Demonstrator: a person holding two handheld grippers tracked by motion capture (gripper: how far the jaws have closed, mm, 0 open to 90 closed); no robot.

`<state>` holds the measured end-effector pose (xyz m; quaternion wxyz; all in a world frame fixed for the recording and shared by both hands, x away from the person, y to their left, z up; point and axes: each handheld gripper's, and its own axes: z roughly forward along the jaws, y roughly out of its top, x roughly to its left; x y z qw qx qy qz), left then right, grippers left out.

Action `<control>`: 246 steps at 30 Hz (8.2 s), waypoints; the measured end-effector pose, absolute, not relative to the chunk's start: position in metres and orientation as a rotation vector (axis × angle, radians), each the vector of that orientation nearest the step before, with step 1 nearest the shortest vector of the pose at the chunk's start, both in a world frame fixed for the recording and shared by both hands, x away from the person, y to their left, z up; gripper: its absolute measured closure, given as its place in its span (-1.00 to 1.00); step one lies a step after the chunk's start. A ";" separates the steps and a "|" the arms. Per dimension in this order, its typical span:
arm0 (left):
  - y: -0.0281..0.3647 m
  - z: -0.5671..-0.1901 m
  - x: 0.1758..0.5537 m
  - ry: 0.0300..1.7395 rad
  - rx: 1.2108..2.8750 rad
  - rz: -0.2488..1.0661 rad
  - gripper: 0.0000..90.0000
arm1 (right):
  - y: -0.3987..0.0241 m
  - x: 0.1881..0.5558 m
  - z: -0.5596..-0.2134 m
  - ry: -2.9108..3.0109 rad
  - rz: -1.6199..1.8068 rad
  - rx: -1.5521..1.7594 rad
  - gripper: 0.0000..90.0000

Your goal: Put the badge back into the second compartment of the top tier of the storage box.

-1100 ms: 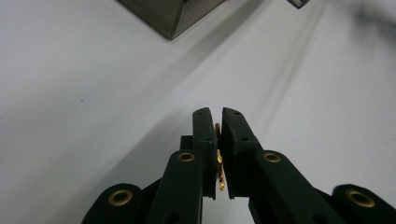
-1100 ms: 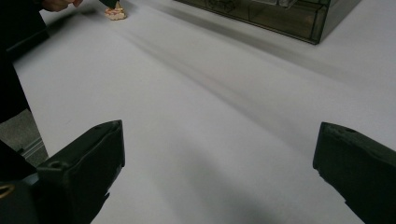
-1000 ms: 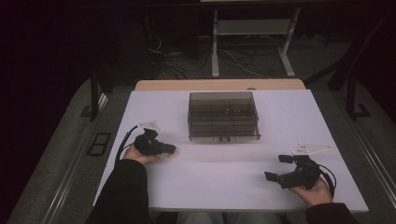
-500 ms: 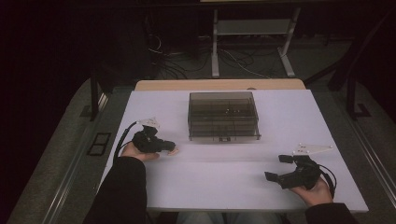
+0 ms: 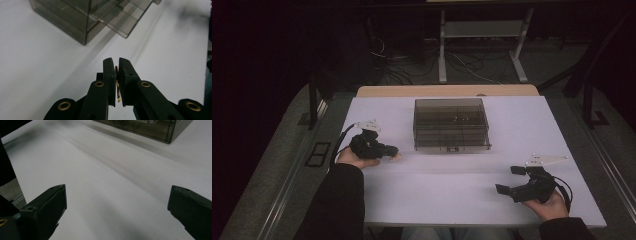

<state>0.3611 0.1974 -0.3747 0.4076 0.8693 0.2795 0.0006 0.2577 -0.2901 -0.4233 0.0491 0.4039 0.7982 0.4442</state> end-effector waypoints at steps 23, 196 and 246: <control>0.170 -0.322 0.360 0.585 2.243 0.062 0.86 | -0.290 0.258 -0.423 2.431 1.358 1.230 -0.97; 0.038 -0.331 0.406 0.536 2.213 -0.026 -0.26 | -0.294 0.255 -0.422 2.435 1.370 1.215 -0.97; 0.136 -0.346 0.346 0.727 2.059 0.161 -1.00 | -0.294 0.254 -0.422 2.435 1.363 1.220 -0.97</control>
